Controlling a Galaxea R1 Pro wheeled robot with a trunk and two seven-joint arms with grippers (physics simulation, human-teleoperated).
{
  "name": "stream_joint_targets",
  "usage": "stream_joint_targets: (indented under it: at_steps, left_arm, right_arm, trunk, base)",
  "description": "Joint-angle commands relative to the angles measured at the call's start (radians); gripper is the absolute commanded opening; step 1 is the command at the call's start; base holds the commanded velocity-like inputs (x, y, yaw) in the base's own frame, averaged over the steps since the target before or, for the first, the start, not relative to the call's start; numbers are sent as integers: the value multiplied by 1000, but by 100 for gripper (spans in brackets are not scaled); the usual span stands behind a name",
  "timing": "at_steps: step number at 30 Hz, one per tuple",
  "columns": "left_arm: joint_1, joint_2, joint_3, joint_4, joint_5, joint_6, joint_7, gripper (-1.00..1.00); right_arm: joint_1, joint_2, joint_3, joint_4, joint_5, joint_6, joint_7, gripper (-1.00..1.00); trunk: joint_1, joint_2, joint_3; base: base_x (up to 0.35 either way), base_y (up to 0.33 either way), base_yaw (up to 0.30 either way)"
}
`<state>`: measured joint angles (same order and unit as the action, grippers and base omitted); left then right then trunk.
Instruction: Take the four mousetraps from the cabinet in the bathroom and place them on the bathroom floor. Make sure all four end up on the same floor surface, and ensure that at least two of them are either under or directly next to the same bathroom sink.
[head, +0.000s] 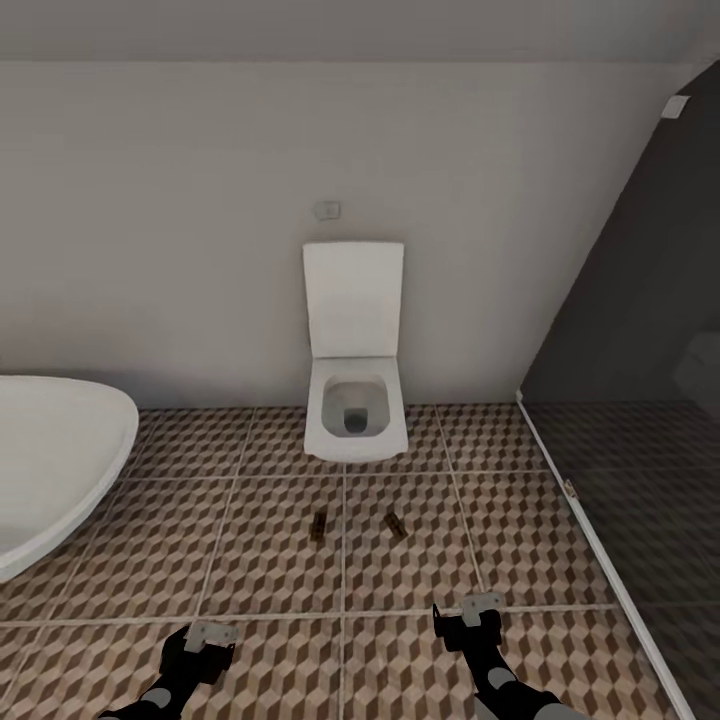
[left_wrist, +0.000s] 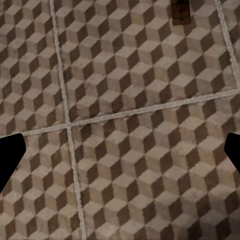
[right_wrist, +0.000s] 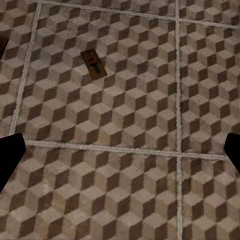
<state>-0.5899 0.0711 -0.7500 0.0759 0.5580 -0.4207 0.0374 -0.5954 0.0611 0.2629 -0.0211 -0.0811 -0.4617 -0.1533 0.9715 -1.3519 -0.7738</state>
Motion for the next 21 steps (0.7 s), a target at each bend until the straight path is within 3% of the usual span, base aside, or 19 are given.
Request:
stream_joint_targets:
  at_steps: [1, 21]
  left_arm:
    - [-1, -1, -6, 2, -1, -4, 4, 100]
    - [-1, -2, -8, 2, -1, -4, 4, 100]
  right_arm:
    - [0, 1, 9, 1, -8, -3, -3, 100]
    - [2, 2, 10, 1, -9, -3, -3, 100]
  trunk:
    - [-4, 7, 4]
    - [-81, 147, 95]
  base:
    - [0, 0, 0]
    - [0, 0, 0]
